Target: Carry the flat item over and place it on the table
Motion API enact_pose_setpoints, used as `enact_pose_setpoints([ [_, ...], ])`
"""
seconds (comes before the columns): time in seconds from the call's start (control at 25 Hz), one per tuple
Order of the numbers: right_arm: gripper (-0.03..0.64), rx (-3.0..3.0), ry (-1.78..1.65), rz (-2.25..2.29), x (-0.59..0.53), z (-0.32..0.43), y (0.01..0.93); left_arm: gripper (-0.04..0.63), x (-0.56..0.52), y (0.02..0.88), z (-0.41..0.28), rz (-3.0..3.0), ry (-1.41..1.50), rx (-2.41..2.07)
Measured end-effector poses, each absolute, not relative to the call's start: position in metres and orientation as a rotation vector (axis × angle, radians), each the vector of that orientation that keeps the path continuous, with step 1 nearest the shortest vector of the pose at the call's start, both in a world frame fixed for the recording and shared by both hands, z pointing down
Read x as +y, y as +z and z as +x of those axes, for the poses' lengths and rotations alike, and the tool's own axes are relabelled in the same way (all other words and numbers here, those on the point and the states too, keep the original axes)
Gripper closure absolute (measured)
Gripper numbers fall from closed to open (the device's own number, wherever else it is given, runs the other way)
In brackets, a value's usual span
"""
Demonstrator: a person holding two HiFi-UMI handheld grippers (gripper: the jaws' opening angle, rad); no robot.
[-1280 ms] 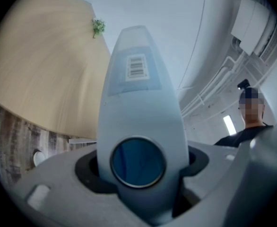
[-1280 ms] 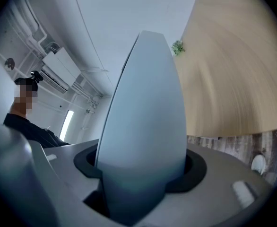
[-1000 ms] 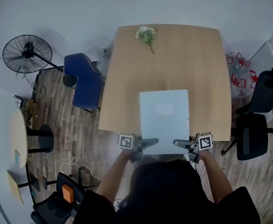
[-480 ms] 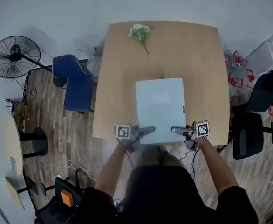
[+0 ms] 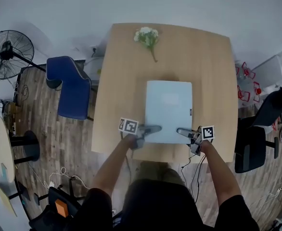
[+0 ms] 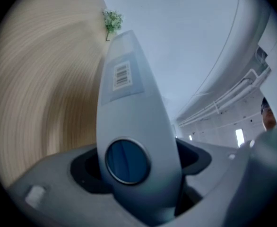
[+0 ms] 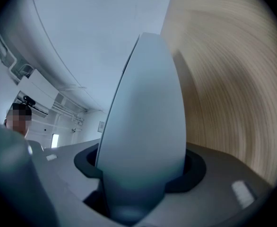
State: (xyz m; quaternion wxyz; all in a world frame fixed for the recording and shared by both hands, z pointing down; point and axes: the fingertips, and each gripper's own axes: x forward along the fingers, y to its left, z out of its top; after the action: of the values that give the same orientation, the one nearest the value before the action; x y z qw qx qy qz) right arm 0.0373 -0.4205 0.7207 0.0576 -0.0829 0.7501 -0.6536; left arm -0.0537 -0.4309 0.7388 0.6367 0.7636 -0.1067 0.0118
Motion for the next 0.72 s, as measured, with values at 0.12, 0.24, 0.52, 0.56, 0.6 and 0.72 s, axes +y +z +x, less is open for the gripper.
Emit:
enact_pose_setpoints([
  [0.12, 0.308, 2.260, -2.035, -0.305, -0.446, 0.029, 0.738, 0.198, -0.457, 0.754, -0.065, 1.713, 0.047, -0.238],
  [0.24, 0.307, 2.260, -2.057, -0.314, -0.468, 0.017, 0.749, 0.190, -0.476, 0.765, -0.077, 1.707, 0.075, -0.263],
  [0.52, 0.295, 2.254, -2.094, -0.359, -0.506, 0.015, 0.774, 0.160, -0.512, 0.791, -0.084, 1.695, 0.155, -0.339],
  [0.56, 0.293, 2.258, -2.098, -0.370, -0.509, 0.015, 0.777, 0.155, -0.514, 0.795, -0.084, 1.691, 0.169, -0.355],
  [0.6, 0.291, 2.267, -2.103, -0.381, -0.510, 0.014, 0.780, 0.150, -0.515, 0.798, -0.085, 1.690, 0.183, -0.368],
  [0.72, 0.276, 2.299, -2.085, -0.408, -0.511, 0.010, 0.783, 0.146, -0.518, 0.802, -0.087, 1.687, 0.198, -0.378],
])
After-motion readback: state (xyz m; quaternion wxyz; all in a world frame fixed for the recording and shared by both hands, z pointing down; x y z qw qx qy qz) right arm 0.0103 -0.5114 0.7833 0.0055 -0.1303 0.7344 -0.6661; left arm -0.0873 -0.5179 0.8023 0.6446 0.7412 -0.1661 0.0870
